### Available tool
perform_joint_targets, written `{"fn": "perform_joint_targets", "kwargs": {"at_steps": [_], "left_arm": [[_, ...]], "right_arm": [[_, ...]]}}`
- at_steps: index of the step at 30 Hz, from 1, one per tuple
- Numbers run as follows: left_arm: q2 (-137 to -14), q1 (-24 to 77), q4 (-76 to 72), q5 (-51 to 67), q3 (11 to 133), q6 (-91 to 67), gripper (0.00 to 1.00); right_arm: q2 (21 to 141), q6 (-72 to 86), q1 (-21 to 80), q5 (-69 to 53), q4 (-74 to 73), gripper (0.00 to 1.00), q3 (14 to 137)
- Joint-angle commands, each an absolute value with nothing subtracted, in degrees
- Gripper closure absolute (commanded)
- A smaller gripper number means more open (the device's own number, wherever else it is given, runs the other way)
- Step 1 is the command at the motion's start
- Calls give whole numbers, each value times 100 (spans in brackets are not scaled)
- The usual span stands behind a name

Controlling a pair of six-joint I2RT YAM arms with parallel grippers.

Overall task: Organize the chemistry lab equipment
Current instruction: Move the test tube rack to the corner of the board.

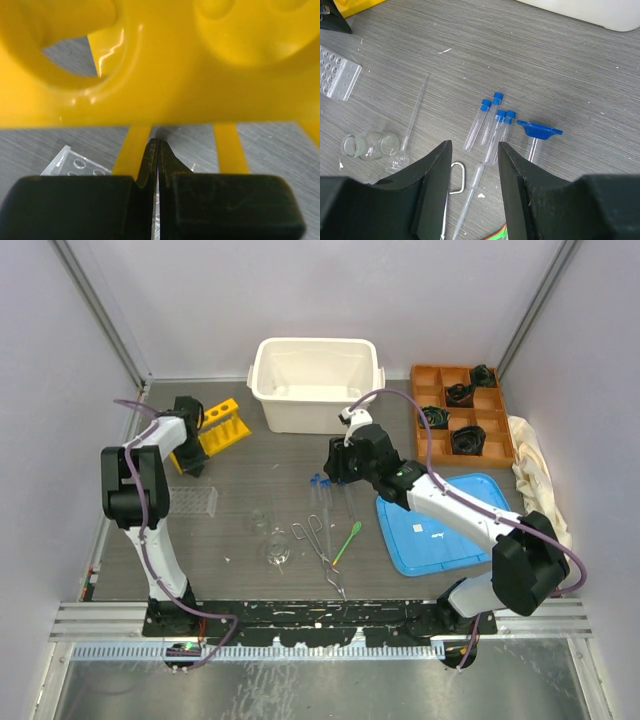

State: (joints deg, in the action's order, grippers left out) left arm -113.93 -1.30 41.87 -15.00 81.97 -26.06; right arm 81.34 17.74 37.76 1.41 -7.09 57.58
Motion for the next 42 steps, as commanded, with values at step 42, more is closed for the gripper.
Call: {"fn": "perform_joint_targets", "kwargs": {"at_steps": [42], "left_arm": [[-13825,-615,3930,-1020,11630,-2744,100]], "right_arm": [[9079,1653,3753,371,-555,52,6611]]}}
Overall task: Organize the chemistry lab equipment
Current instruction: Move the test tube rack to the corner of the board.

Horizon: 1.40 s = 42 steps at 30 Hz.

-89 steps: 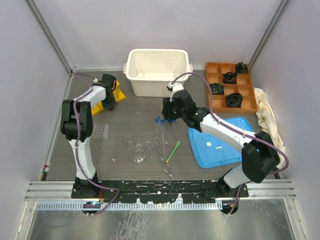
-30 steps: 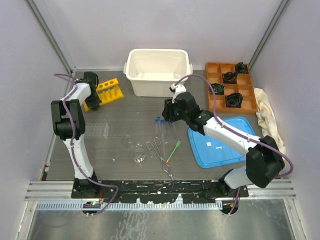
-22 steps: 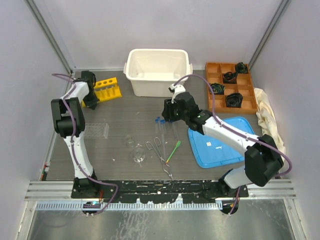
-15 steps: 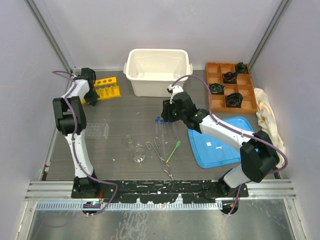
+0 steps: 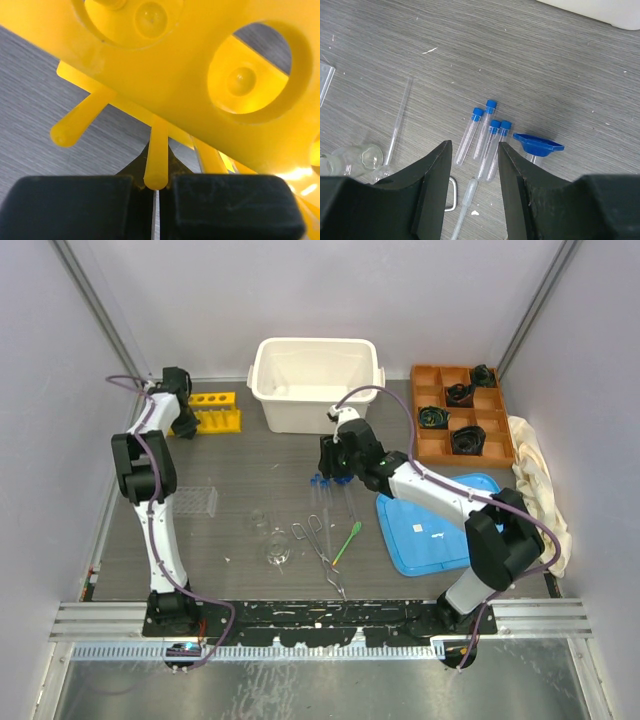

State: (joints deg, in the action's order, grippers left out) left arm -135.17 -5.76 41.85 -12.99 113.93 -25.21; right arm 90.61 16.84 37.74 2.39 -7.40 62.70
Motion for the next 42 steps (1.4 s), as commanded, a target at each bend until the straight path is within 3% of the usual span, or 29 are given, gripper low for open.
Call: {"fn": "perform_joint_targets", "kwargs": {"at_steps": [1,24,34,42], "left_arm": [[-13847,-613,3923,-998,11675,-2791,100],[-14014,-651,2381,252,11003,-4790,100],[-12719,-560,1877,468,9201,-4805,100],[-12856,-273,1357,575,8996,-5261,100]], "right_arm": [[9098,1648,3745,386,-558,52,6636],[9497,1600,3741,506,-678,53,6972],[9499,1622,3742,392,-630,53,6976],[9441,1617,3744,394,-626,53,6955]]}}
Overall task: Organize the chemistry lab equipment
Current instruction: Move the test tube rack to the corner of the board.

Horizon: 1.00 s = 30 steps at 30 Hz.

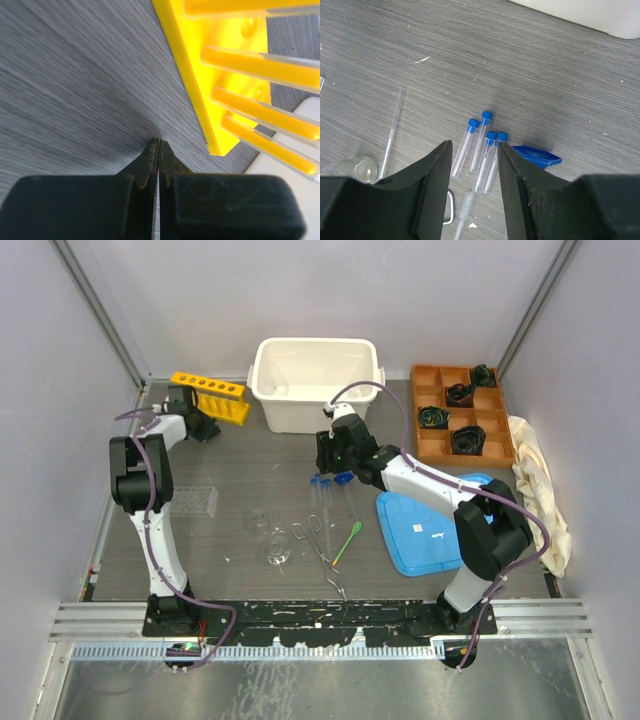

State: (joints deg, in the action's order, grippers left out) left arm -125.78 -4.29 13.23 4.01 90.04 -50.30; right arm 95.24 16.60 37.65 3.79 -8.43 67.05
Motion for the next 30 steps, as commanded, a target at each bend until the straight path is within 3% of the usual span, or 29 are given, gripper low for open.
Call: {"fn": "perform_joint_targets", "kwargs": {"at_steps": [1,22,30], "left_arm": [[-12962,-256,1324,612,9069,-5314,100],[-13878,-88,1336,576,10455,-5380,100],[-12949,-85,1187,424,9685,-5066,100]], "right_arm": [[9432,1616,3744,407,-633,53,6944],[9568,1504,3738,584,-841,53,7141],[9448,1484,3742,546,-882,53,7122]]}}
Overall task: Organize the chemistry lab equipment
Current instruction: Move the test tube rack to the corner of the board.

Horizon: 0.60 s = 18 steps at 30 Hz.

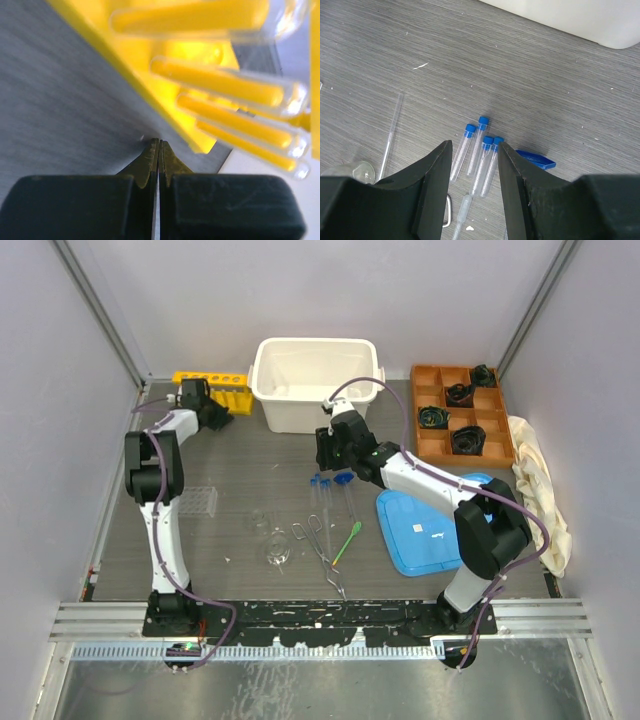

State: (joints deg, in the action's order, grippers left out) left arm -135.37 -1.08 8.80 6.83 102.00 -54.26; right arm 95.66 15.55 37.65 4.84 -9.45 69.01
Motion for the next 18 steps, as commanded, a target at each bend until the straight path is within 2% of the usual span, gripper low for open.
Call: {"fn": "perform_joint_targets", "kwargs": {"at_steps": [1,4,11,15,18], "left_arm": [[-12754,-81,1168,440,9538,-4992,100],[-12058,-21,1084,458,9096,-4708,95],[-9861,254,1580,226,8257,-3754,66],[-8496,357,2750,-337,7895,-3290,52],[-7723,352,3955,-817,7816,-3129,50]], "right_arm": [[9414,1478,3744,548,-899,53,7100],[9237,1459,3744,554,-914,52,7018],[8701,1475,3744,412,-978,49,6772],[8324,1563,3753,76,-1029,47,6552],[8124,1690,3763,28,-1131,46,6386]]}}
